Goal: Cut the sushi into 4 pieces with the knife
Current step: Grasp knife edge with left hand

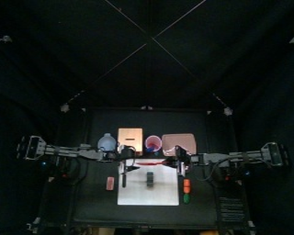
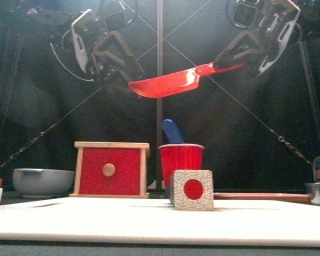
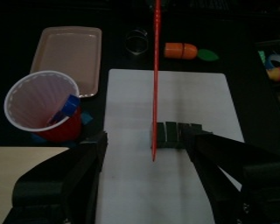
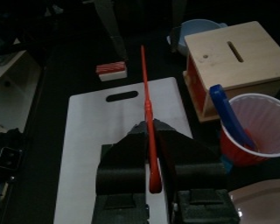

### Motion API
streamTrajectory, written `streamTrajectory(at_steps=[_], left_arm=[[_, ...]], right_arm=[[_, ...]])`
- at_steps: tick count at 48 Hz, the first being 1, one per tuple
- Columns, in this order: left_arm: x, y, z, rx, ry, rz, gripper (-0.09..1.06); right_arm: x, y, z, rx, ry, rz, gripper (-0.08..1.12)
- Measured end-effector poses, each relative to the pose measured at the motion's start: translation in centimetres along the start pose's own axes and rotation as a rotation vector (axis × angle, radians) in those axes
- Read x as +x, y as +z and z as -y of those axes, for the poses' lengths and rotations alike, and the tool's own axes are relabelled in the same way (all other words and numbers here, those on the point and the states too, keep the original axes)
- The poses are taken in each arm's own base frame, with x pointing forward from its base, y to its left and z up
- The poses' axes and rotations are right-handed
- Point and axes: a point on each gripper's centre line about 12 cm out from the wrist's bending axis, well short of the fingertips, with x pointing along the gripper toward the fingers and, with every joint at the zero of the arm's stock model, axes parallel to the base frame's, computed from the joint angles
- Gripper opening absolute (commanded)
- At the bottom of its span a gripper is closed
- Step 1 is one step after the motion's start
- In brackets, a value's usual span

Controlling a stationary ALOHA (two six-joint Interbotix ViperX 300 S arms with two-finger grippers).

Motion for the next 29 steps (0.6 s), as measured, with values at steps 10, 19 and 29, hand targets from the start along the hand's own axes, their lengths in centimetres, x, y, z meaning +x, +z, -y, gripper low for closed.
streamTrajectory(at_steps=[10, 19, 29], left_arm=[[1.3, -0.3, -0.3, 0.008, 0.008, -0.026, 0.98], [1.9, -0.4, -0.3, 0.016, 0.008, -0.04, 0.94], [1.9, -0.7, -0.3, 0.019, 0.009, -0.064, 0.79]], right_arm=[[0.1, -0.1, 0.0, 0.0, -0.001, -0.005, 0.19], [0.0, -0.2, 0.0, 0.0, -0.003, -0.014, 0.19], [0.1, -0.3, 0.1, -0.002, -0.004, -0.021, 0.19]])
